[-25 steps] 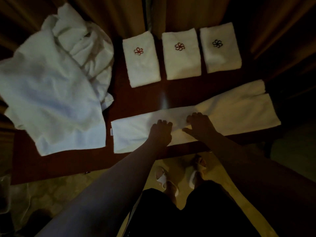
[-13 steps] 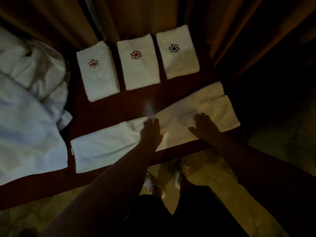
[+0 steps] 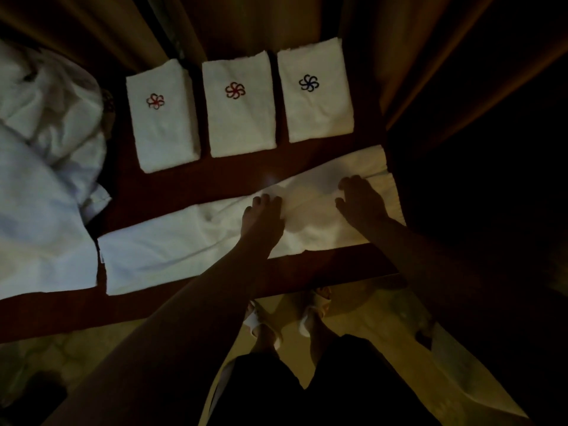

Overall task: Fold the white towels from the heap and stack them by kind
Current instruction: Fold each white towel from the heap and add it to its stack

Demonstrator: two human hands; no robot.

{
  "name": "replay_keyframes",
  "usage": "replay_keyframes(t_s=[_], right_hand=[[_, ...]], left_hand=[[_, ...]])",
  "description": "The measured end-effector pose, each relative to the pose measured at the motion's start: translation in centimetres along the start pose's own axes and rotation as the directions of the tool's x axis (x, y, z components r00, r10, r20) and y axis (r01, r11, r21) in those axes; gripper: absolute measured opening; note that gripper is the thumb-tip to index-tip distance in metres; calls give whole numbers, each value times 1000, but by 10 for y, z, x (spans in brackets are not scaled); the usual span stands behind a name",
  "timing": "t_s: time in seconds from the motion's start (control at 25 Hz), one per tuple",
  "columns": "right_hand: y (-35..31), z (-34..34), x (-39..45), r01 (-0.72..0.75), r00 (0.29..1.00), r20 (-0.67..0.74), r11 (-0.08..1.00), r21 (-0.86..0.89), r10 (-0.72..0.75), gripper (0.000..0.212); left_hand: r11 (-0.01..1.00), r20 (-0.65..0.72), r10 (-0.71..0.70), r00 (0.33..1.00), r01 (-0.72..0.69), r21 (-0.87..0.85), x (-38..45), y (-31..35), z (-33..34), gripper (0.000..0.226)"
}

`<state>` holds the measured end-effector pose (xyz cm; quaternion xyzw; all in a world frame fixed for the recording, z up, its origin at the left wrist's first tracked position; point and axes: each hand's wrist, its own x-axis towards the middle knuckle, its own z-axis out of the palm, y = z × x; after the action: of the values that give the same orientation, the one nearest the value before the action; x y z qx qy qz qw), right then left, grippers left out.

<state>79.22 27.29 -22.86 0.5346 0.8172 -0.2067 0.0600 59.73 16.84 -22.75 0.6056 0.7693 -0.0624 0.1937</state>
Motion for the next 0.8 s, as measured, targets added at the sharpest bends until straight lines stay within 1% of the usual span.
replay_keyframes(t_s=[0.08,0.16,0.28,0.36,0.4,0.52,0.6,0.72,0.8], right_hand=[[2,-5,11,31,998,-54,994,-103,-37,41],[2,-5,22,42,997,-63,987,-155,-52,47],[4,1,34,36,999,-25,994,-101,-38,51],[7,4,38,17,1000,-6,997,-70,-17,43],[9,5,38,3,1000,-26,998,-59,-4,38],[11,3,36,7,990,-141,1000,26,-4,26],[10,0,36,26,972,-234,997,77,-7,25],[1,-12,27,61,928,-372,981,183,12,22],[-4,-20,14,94,894,-449,973,211,11,17]], left_hand=[[999,-6,27,1000,-26,29,5,8,2,42],[999,-14,17,1000,-17,32,10,11,4,36],[1000,-29,-13,1000,12,-9,14,12,7,30],[998,-73,-31,997,26,-62,13,10,6,32],[996,-95,-37,995,29,-85,12,9,5,32],[994,-138,-41,990,27,-104,12,7,0,28],[994,-159,-39,987,23,-103,11,6,-5,23],[993,-204,-38,978,13,-120,5,4,-14,16],[994,-235,-9,972,-18,-111,-1,1,-20,15]])
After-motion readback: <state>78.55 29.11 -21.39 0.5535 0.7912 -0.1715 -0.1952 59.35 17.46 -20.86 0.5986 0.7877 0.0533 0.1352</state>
